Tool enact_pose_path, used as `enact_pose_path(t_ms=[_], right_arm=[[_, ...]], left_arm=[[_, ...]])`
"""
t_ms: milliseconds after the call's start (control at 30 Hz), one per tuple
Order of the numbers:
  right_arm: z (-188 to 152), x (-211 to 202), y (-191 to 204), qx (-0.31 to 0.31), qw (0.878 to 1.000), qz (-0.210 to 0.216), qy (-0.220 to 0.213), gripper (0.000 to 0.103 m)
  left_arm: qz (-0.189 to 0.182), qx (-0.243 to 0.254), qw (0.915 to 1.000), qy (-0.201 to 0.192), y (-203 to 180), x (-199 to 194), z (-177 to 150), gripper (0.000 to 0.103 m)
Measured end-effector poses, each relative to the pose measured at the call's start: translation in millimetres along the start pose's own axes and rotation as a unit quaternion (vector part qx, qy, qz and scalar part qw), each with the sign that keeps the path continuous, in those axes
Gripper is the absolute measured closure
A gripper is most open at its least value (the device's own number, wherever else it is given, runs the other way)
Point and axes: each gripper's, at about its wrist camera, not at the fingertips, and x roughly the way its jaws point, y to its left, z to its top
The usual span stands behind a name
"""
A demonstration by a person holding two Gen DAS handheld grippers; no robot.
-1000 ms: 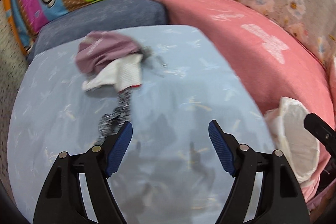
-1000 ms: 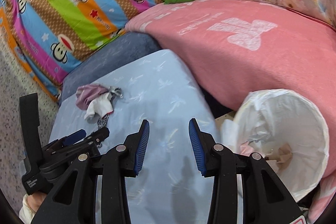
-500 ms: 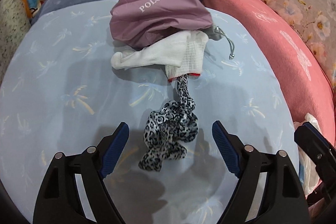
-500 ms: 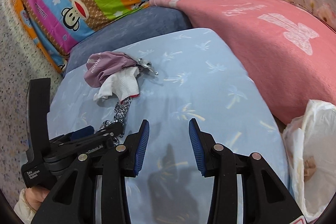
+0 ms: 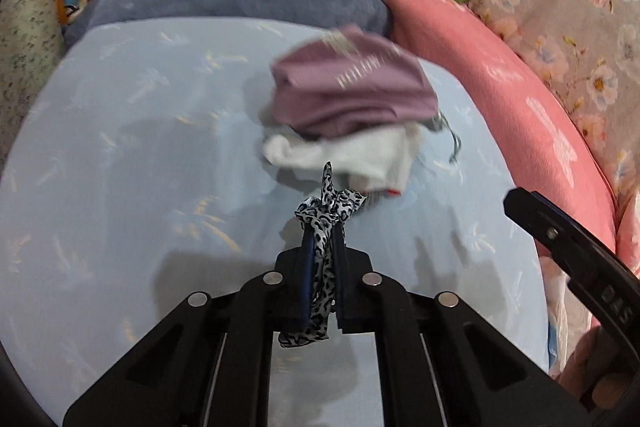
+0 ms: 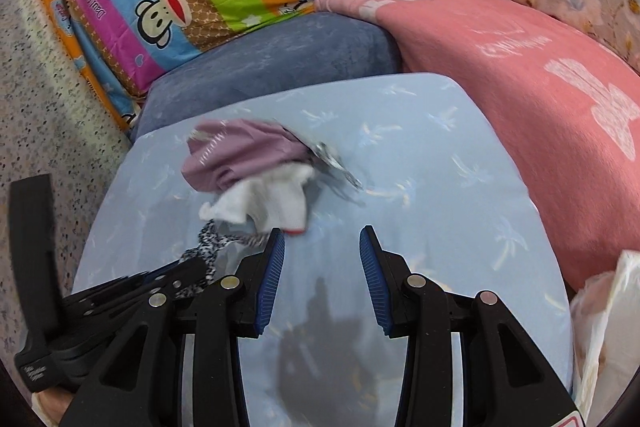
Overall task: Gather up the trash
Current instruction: 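Grasp the leopard-print scrunchie with the left gripper while the right gripper grasps the purple drawstring bag, then carry the leopard scrunchie and purple bag over the bin and open both grippers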
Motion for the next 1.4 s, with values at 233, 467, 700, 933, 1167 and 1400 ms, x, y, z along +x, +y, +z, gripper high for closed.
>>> enact_pose_path(t_ms=[233, 467, 700, 933, 1167, 1400], right_arm=[[39, 34, 30, -0.024, 1.000, 0.009, 0.000, 0.064], [58, 74, 49, -0.037, 0.999, 0.012, 0.020, 0.064], [44, 72, 54, -0.040, 0.999, 0.022, 0.029, 0.102], [36, 9, 48, -0.025, 0.999, 0.026, -0.020, 0.102], [31, -61, 35, -0.007, 0.997, 0.023, -0.068, 0.102], [18, -123, 14, 0.014, 0.994, 0.015, -0.109, 0.102]], left_arm=[[0.021, -0.013, 0.9982, -0.055, 20, -29, 27, 0.095], [0.040, -0.011, 0.9964, -0.073, 26, -25, 53, 0.095], [0.031, -0.006, 0.9974, -0.065, 26, -22, 50, 0.095], [0.015, 0.003, 0.9977, -0.067, 10, -35, 42, 0.095], [-0.008, 0.028, 0.9963, -0.081, -23, -61, 29, 0.095], [-0.029, 0.056, 0.9939, -0.090, -55, -82, 12, 0.095]])
